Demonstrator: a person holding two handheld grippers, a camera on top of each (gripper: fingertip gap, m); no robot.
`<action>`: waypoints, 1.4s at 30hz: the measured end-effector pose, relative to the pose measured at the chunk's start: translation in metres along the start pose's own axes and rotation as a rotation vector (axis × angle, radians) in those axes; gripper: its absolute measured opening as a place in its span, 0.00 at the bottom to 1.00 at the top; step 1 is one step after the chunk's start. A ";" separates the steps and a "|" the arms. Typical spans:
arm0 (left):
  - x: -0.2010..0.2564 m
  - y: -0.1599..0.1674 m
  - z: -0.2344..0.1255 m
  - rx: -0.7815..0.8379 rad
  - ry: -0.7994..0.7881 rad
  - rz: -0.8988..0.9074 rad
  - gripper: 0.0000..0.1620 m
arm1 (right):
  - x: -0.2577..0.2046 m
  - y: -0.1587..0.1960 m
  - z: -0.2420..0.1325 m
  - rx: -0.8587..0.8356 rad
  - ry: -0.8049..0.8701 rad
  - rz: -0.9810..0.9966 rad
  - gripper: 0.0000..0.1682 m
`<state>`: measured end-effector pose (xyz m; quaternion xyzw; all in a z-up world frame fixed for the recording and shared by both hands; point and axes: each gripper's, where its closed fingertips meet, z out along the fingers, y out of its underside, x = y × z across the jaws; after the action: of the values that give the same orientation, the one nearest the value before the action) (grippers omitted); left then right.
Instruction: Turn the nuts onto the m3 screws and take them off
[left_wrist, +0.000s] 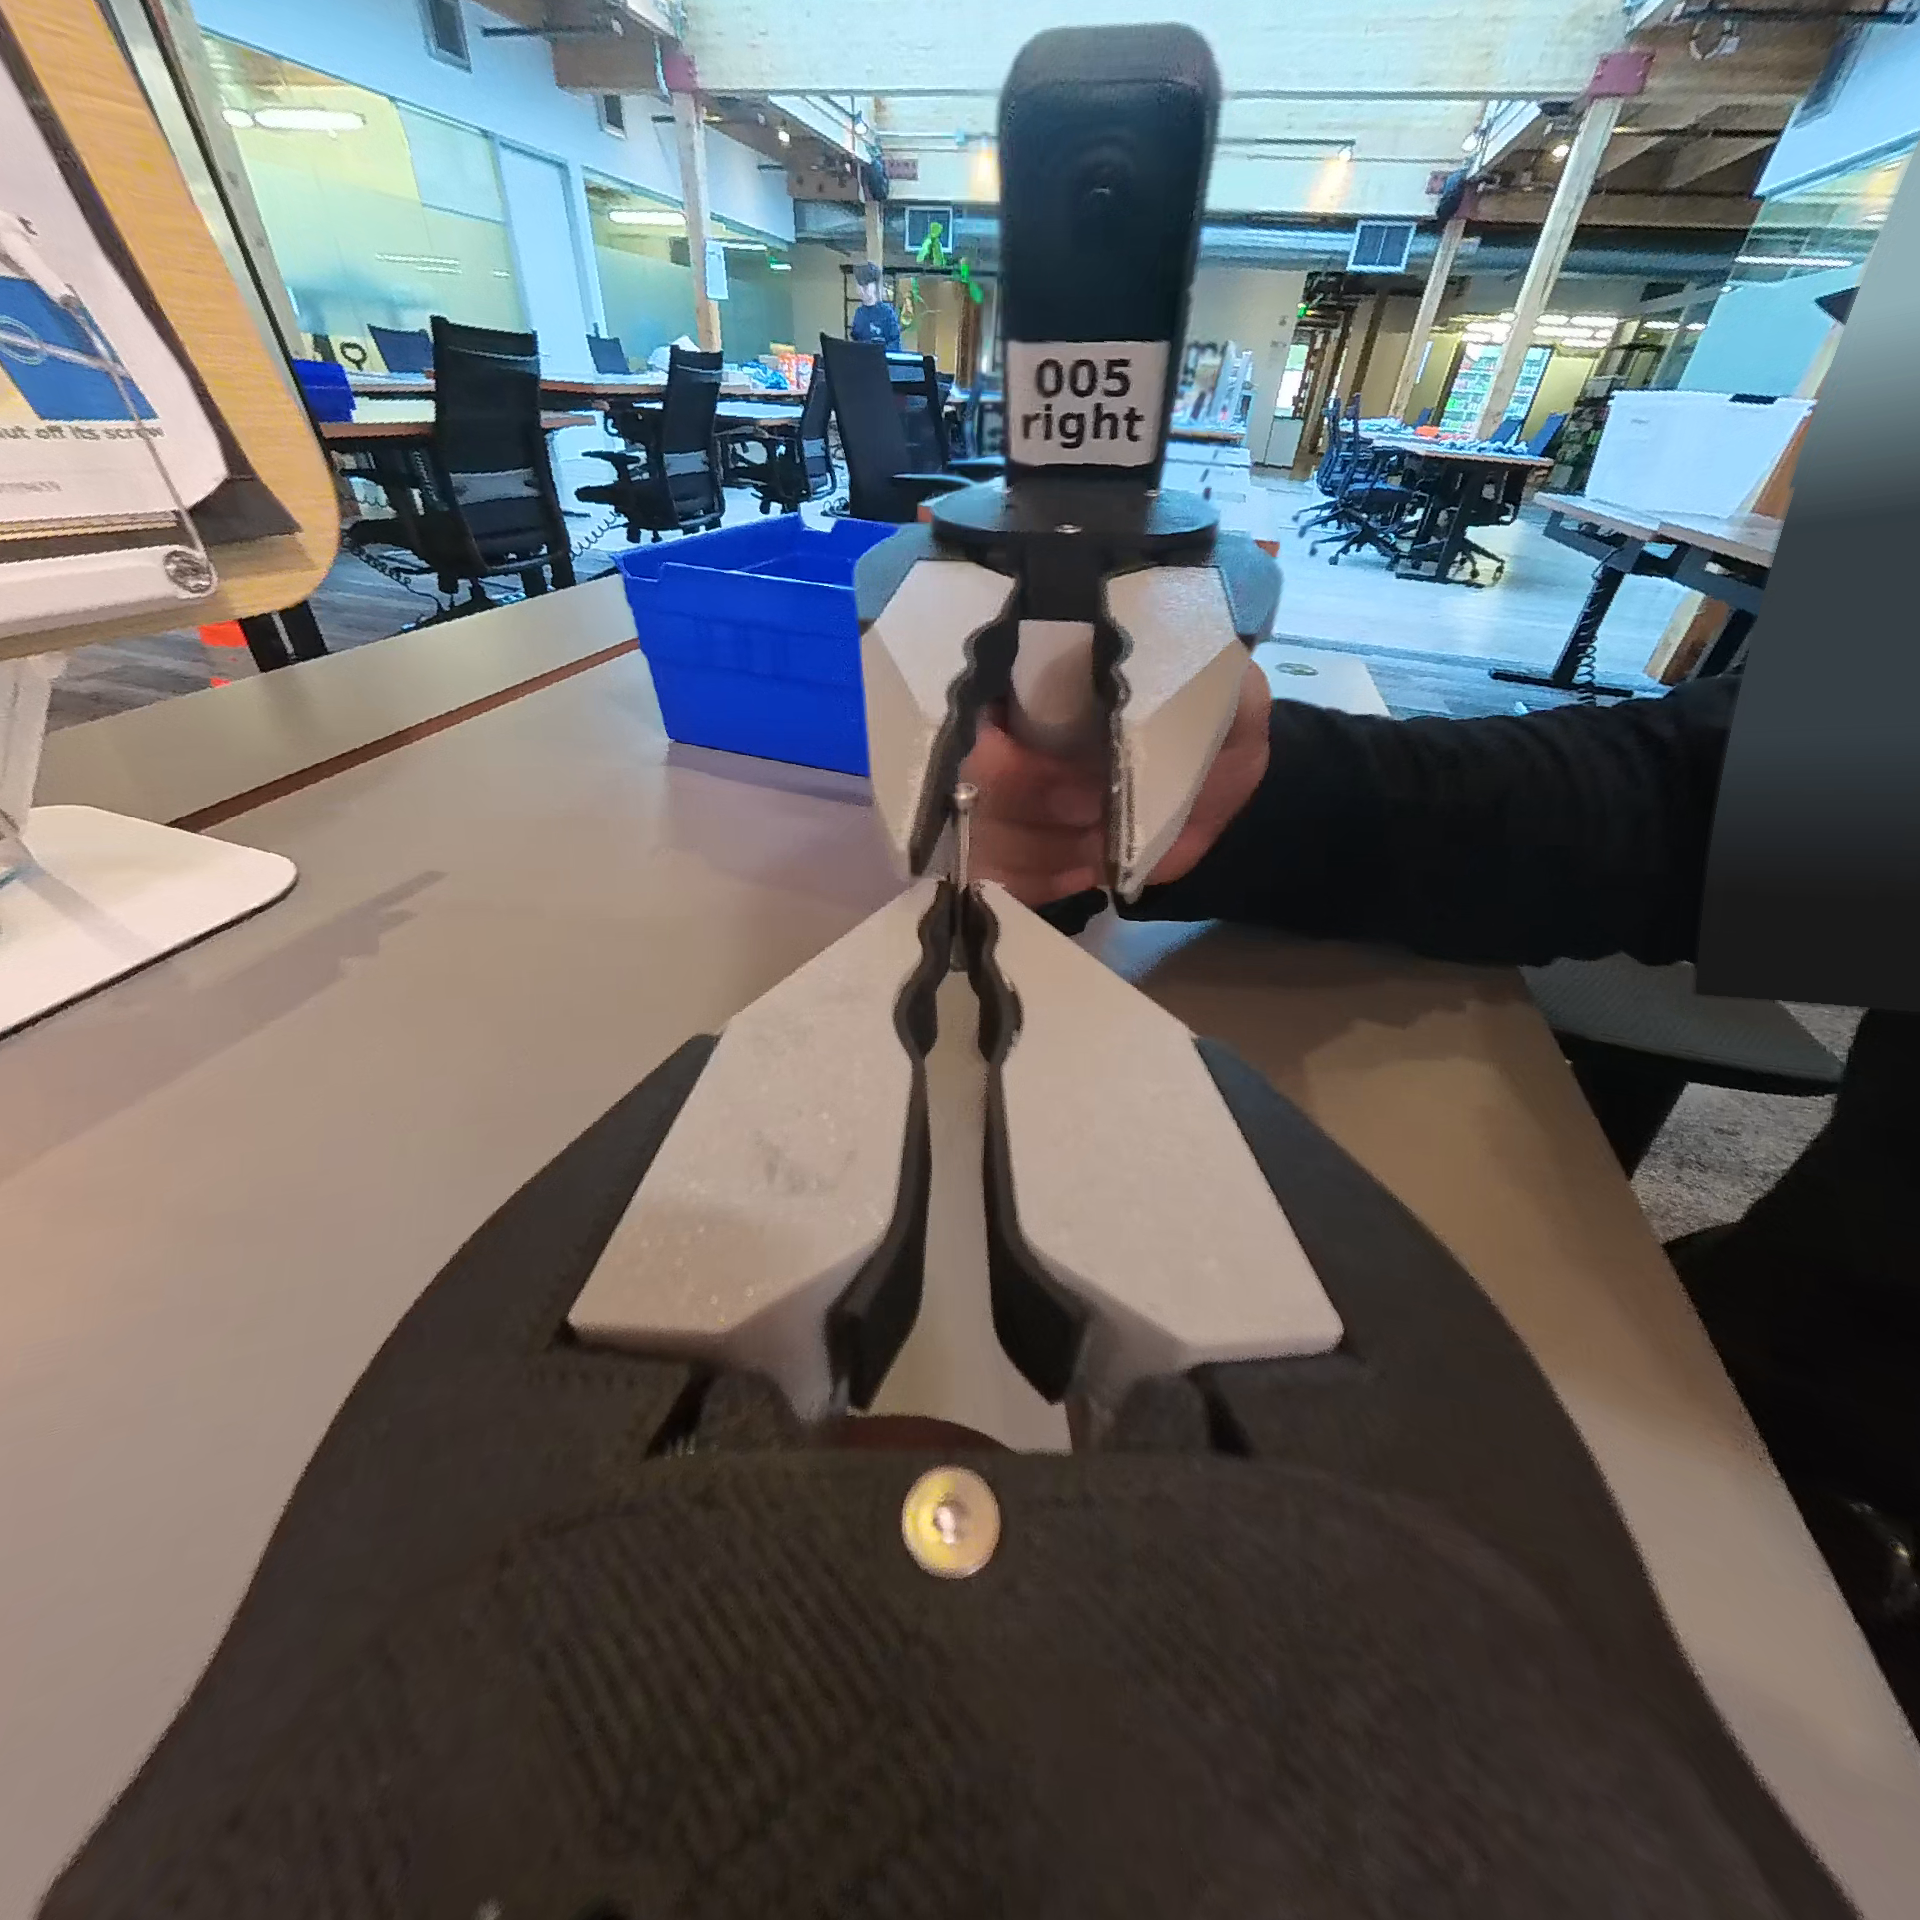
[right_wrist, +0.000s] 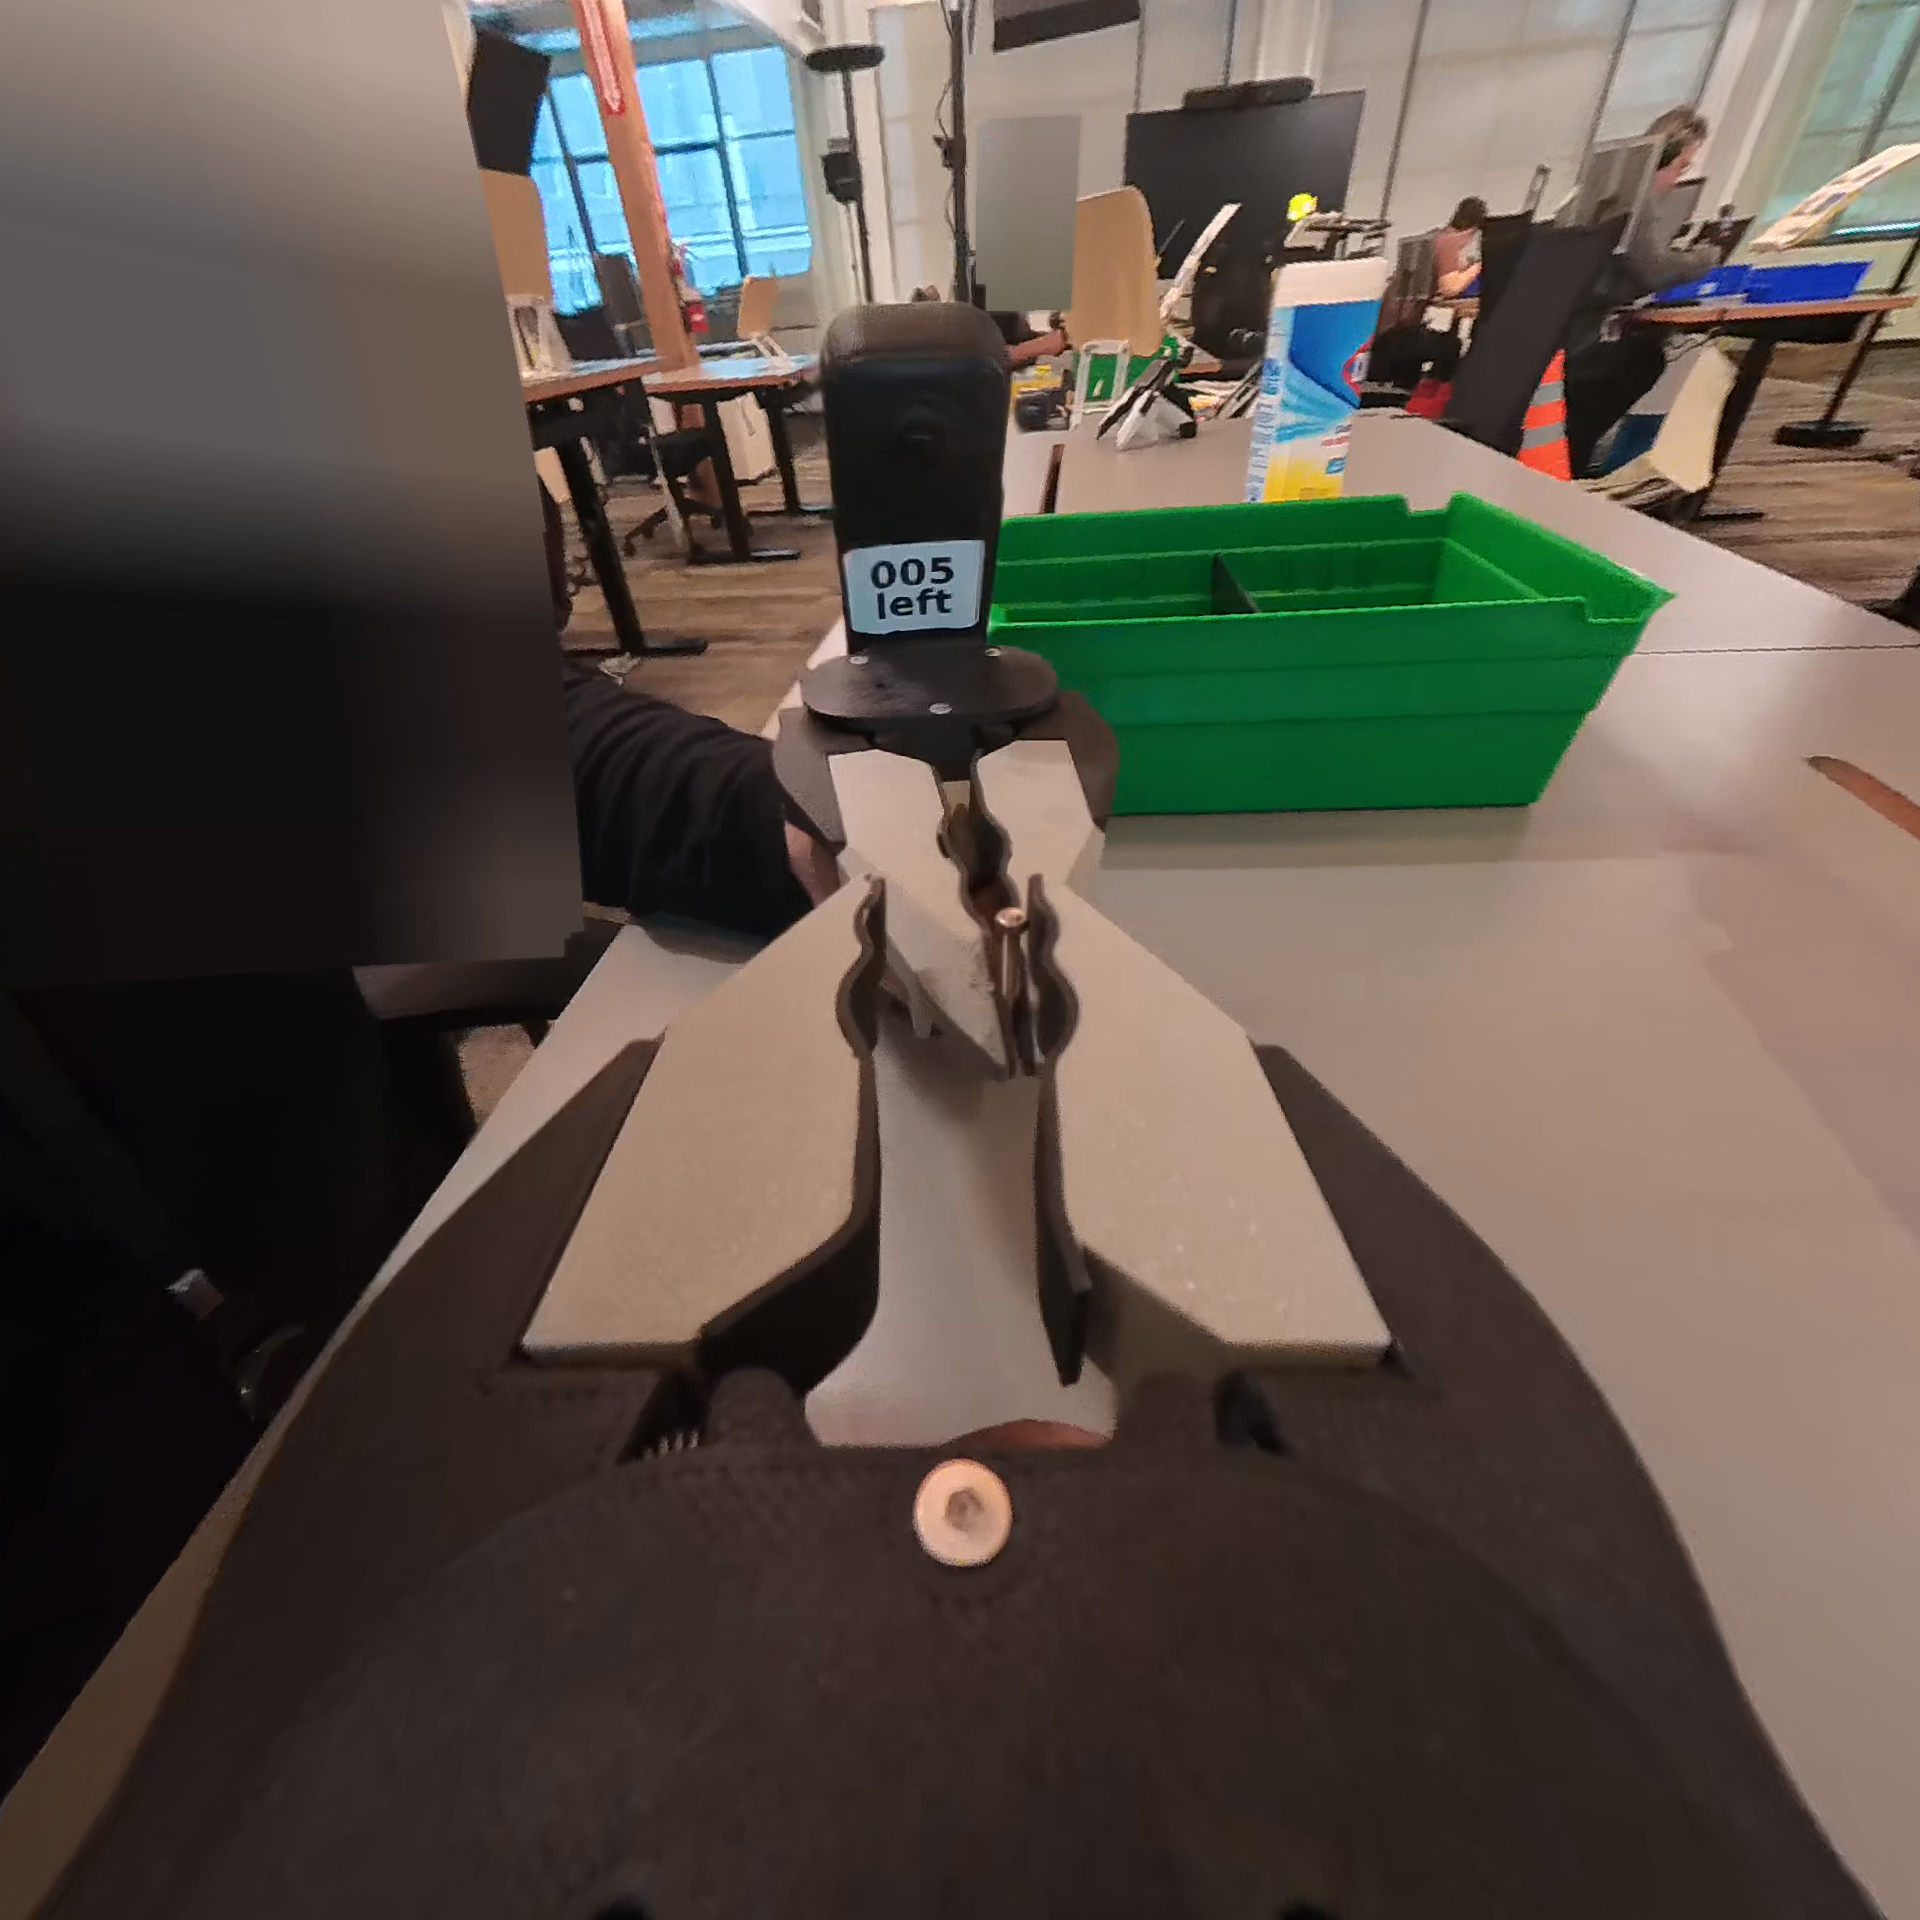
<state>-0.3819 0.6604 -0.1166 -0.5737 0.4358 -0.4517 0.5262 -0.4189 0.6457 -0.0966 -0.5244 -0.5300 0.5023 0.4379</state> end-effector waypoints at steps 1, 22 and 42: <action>-0.001 -0.001 -0.001 0.004 -0.003 -0.002 0.00 | 0.001 0.000 0.000 -0.005 0.017 -0.017 0.14; -0.005 -0.006 -0.003 0.028 -0.013 -0.029 0.00 | 0.013 -0.011 -0.012 0.054 0.086 0.023 0.18; -0.020 -0.007 -0.009 0.043 -0.077 -0.061 0.00 | 0.011 -0.004 0.000 0.004 0.095 0.006 0.20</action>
<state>-0.3950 0.6789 -0.1101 -0.5924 0.3877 -0.4544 0.5407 -0.4202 0.6572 -0.0929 -0.5483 -0.5061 0.4793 0.4621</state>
